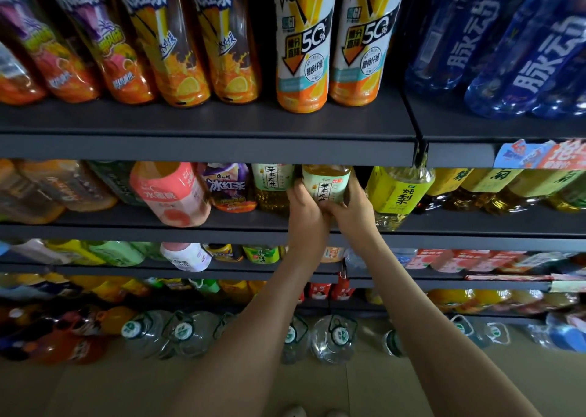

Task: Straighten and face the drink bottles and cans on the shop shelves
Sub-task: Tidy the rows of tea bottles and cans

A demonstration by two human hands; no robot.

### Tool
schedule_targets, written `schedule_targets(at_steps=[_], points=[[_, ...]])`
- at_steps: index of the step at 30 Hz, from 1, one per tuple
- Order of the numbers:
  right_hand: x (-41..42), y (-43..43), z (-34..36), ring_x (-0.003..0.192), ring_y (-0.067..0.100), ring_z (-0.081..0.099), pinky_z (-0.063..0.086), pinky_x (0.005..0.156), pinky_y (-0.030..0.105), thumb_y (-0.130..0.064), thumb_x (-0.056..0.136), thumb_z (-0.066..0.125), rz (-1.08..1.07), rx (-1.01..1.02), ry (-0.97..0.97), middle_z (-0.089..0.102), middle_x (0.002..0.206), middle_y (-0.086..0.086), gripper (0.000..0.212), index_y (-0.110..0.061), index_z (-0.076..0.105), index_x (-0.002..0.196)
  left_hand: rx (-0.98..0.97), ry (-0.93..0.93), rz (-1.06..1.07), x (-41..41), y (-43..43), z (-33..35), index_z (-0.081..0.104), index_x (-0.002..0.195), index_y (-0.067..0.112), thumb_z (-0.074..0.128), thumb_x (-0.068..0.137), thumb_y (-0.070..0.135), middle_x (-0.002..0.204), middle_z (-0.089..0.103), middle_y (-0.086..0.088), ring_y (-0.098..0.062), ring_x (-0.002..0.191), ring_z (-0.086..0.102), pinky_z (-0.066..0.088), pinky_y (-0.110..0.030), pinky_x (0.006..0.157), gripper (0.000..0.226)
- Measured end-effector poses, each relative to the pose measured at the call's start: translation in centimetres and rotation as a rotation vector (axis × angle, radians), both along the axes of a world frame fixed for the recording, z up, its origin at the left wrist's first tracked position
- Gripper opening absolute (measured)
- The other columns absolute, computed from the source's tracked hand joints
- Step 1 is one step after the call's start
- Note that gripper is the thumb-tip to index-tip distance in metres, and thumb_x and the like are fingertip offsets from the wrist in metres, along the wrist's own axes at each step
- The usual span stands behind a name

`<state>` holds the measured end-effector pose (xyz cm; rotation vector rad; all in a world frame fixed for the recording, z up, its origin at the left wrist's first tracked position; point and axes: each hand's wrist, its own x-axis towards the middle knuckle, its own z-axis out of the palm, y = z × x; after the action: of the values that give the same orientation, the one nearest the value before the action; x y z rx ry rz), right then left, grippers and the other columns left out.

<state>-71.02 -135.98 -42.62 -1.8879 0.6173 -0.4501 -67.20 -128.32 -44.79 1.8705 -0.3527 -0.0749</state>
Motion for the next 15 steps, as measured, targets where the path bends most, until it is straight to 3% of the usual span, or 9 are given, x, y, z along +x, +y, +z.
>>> schedule_targets(at_steps=[3,6,8,13,15], points=[[0.6,-0.2,0.1,0.101,0.015,0.058,0.047,0.078,0.026,-0.007,0.079,0.070,-0.004,0.024,0.023,0.062,0.111,-0.003,0.063,-0.022,0.044,0.135,0.133,-0.036,0.025,0.3,-0.3,0.2,0.029,0.135,0.006,0.049,0.092,0.002,0.133,0.039,-0.020,-0.031,0.114,0.046,0.045,-0.041,0.095,0.047],[1.1,-0.6,0.0,0.102,0.019,0.059,0.039,0.072,0.020,-0.005,0.085,0.063,-0.019,-0.041,0.069,0.063,0.111,-0.001,0.057,-0.019,0.043,0.137,0.333,-0.091,0.066,0.8,-0.1,0.5,0.036,0.126,0.004,0.053,0.091,0.005,0.123,0.045,-0.015,-0.030,0.103,0.054,0.052,-0.045,0.081,0.039],[1.0,-0.6,-0.6,0.106,0.022,0.058,0.037,0.073,0.018,-0.004,0.090,0.056,-0.044,-0.096,0.095,0.063,0.120,0.004,0.058,-0.018,0.038,0.143,0.409,-0.103,0.064,0.9,0.4,0.2,0.039,0.126,0.003,0.049,0.093,0.002,0.122,0.049,-0.015,-0.030,0.103,0.056,0.052,-0.042,0.080,0.035],[-0.7,1.7,-1.7,0.117,0.016,0.054,0.040,0.085,0.017,-0.010,0.091,0.058,-0.092,0.062,0.072,0.058,0.130,0.005,0.059,-0.016,0.034,0.145,0.287,-0.111,0.007,-0.1,2.7,-0.9,0.042,0.126,0.003,0.053,0.096,0.019,0.122,0.051,-0.012,-0.025,0.107,0.054,0.042,-0.026,0.077,0.036],[-2.2,3.0,-2.1,0.113,0.012,0.054,0.039,0.082,0.012,-0.010,0.091,0.059,-0.103,0.070,0.085,0.058,0.128,0.004,0.055,-0.013,0.038,0.142,0.258,-0.060,0.023,-0.9,3.6,-1.4,0.043,0.125,0.003,0.052,0.096,0.021,0.122,0.051,-0.012,-0.024,0.107,0.054,0.038,-0.023,0.075,0.035]])
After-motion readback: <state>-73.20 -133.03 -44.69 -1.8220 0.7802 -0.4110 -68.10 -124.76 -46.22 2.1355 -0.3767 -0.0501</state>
